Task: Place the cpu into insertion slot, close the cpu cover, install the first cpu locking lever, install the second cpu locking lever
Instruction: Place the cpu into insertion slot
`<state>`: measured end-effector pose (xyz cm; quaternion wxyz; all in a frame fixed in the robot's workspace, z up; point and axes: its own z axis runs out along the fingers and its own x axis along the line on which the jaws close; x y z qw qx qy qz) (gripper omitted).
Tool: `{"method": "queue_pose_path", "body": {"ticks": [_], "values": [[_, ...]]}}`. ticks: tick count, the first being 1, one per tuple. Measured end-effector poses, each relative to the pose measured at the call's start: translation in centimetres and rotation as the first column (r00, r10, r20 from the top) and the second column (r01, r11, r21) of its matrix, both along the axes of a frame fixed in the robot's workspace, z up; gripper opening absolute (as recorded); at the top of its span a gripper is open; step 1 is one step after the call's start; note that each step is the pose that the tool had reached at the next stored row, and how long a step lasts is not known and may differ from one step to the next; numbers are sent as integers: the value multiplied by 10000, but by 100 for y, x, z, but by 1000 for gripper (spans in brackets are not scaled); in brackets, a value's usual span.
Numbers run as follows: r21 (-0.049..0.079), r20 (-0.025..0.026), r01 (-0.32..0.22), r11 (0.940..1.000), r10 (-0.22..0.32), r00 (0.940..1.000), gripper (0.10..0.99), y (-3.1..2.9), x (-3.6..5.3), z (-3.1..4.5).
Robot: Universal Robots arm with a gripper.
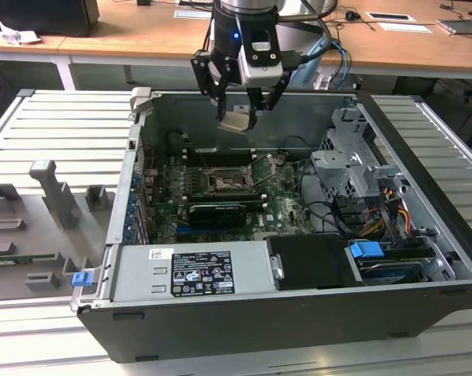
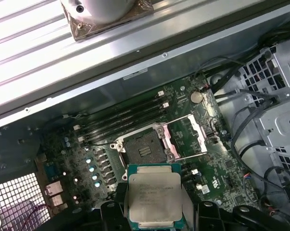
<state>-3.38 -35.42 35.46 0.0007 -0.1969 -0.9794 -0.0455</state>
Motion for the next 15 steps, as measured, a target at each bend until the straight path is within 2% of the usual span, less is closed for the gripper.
{"method": "queue_pose_path", "body": {"ticks": [8,15], "values": [[1,1,718,9974,-718,9974,533,0,0,-13],[-1,1,867,9962,-867,9962,533,0,0,-48]]}}
